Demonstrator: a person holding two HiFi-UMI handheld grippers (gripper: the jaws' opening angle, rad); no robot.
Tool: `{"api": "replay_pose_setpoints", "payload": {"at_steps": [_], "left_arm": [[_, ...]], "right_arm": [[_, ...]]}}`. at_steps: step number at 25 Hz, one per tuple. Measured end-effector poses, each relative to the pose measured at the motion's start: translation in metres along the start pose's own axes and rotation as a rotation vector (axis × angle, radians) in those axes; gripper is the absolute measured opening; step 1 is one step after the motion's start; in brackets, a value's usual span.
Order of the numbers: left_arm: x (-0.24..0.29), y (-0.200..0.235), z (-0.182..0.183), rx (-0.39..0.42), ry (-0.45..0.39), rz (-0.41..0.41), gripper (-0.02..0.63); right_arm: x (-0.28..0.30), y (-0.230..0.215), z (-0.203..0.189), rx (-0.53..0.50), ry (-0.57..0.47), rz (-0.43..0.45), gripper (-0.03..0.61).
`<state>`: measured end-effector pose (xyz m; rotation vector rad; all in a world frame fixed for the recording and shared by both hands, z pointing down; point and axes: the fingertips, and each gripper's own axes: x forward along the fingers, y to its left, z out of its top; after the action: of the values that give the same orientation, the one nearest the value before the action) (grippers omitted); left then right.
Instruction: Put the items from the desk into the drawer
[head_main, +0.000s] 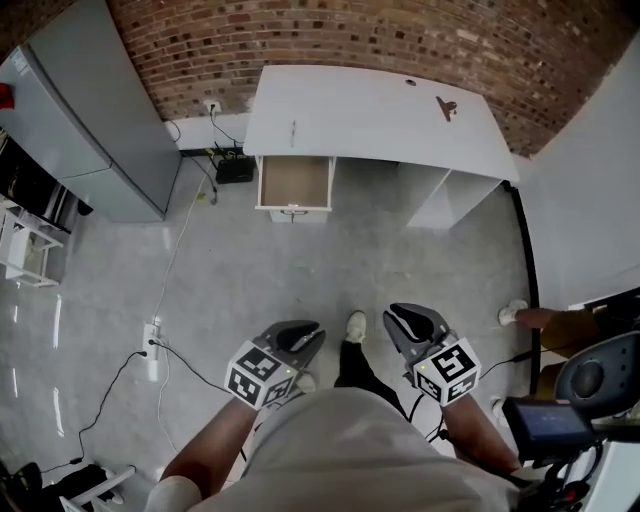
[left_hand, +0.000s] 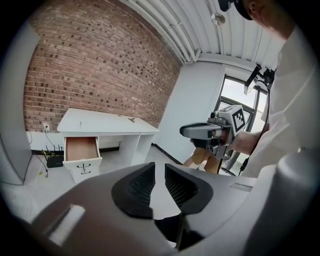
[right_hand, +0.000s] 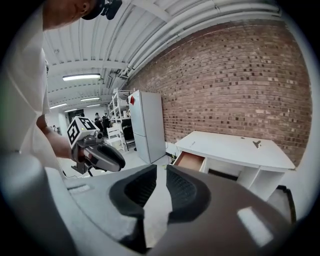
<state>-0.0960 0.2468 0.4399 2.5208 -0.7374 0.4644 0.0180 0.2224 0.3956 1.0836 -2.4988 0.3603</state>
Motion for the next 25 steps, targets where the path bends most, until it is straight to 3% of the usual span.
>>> {"api": "replay_pose_setpoints", "payload": {"at_steps": [8, 12, 17, 25], "left_arm": [[0.1, 0.073, 0.1, -0.016, -0.013, 0.102, 0.06], [0.14, 0.119, 0.145, -0.02, -0.018, 0.191, 0.06], [0.182, 0.176, 0.184, -0.01, -0.01, 0.291, 0.06], [0.217, 0.308, 0.215, -0.077, 0.011, 0.397, 0.06]], "right_arm": [[0.055, -0.129, 0.053, -0.032, 0.005, 0.122, 0.048], [0.074, -0.192, 0.072, -0.072, 0.003, 0.174, 0.048], [0.094, -0.269, 0.07, -0.048, 0.028, 0.155, 0.048], [0.141, -0.321, 0.08, 0.008, 0.05, 0.113, 0.048]]}}
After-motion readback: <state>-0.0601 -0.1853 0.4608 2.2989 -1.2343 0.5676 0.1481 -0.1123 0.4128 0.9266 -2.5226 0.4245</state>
